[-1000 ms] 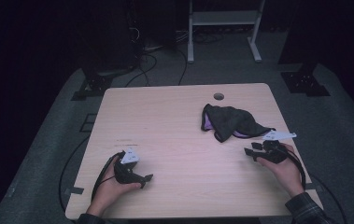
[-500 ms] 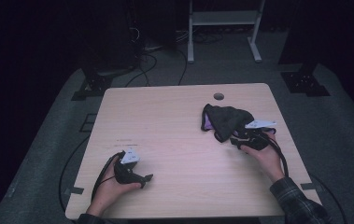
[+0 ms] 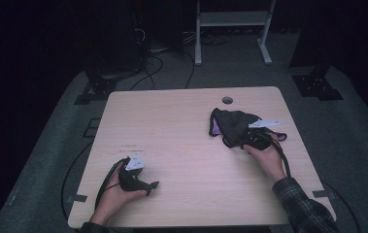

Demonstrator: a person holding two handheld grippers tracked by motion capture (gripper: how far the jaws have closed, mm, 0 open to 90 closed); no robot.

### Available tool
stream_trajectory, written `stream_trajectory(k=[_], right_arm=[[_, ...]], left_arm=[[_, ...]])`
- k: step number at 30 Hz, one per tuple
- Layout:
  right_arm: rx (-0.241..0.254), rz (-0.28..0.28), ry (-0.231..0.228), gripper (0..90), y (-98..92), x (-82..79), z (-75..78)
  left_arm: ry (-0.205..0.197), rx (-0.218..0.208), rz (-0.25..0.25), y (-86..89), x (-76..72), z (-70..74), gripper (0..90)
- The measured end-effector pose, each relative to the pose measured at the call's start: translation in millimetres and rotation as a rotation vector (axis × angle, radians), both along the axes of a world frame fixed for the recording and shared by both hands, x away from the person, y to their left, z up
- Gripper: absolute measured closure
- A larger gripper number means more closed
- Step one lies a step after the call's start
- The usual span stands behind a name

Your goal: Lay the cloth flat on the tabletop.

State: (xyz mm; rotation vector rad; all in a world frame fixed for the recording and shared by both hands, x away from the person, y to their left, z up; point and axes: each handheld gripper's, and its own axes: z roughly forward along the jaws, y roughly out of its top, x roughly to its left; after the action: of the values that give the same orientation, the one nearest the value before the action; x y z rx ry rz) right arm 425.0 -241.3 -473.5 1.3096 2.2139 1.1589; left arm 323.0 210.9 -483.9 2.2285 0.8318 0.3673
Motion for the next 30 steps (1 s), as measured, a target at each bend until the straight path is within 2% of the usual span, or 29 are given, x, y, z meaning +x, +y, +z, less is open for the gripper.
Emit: stream_trajectory(k=[2, 3, 6, 9, 14, 16, 19, 20, 21, 23, 30], right_arm=[[-0.009, 0.002, 0.008, 67.5, 0.4, 0.7, -1.9], [0.003, 0.009, 0.018, 78.6, -1.5, 0.5, -1.5], [0.026, 0.009, 0.037, 83.8, -5.0, -0.9, 2.0], [0.045, 0.031, 0.043, 85.2, -9.0, -4.0, 9.7], [0.036, 0.087, -0.030, 85.4, -8.0, -16.1, 34.0], [0.033, 0.095, -0.041, 85.4, -7.9, -18.8, 38.0], [0.052, 0.132, -0.077, 85.4, -8.6, -29.6, 53.5], [0.052, 0.132, -0.077, 85.4, -8.6, -29.6, 53.5], [0.060, 0.149, -0.102, 85.5, -8.7, -35.3, 61.9], [0.066, 0.162, -0.108, 85.4, -8.3, -38.0, 66.1], [0.082, 0.251, -0.192, 85.5, 4.3, -57.8, 98.7]], left_arm=[[0.000, 0.000, 0.000, 0.0, 0.0, 0.0, 0.0], [0.000, -0.001, 0.000, 0.0, 0.0, -0.1, 0.0], [0.000, 0.000, 0.000, 0.0, 0.0, 0.0, 0.0], [-0.001, -0.001, 0.000, -0.1, 0.0, -0.1, 0.0], [-0.001, -0.001, 0.000, 0.0, -0.1, -0.1, 0.0], [0.000, 0.000, 0.000, 0.0, -0.1, 0.0, 0.0], [-0.001, 0.000, 0.000, 0.0, 0.0, -0.1, 0.0], [-0.001, -0.001, 0.000, 0.0, 0.0, -0.1, 0.0], [-0.001, 0.000, 0.000, 0.0, 0.0, 0.0, 0.0], [0.000, -0.002, 0.001, -0.1, -0.1, -0.1, 0.0], [0.000, -0.004, 0.002, -0.2, -0.1, -0.2, 0.0]])
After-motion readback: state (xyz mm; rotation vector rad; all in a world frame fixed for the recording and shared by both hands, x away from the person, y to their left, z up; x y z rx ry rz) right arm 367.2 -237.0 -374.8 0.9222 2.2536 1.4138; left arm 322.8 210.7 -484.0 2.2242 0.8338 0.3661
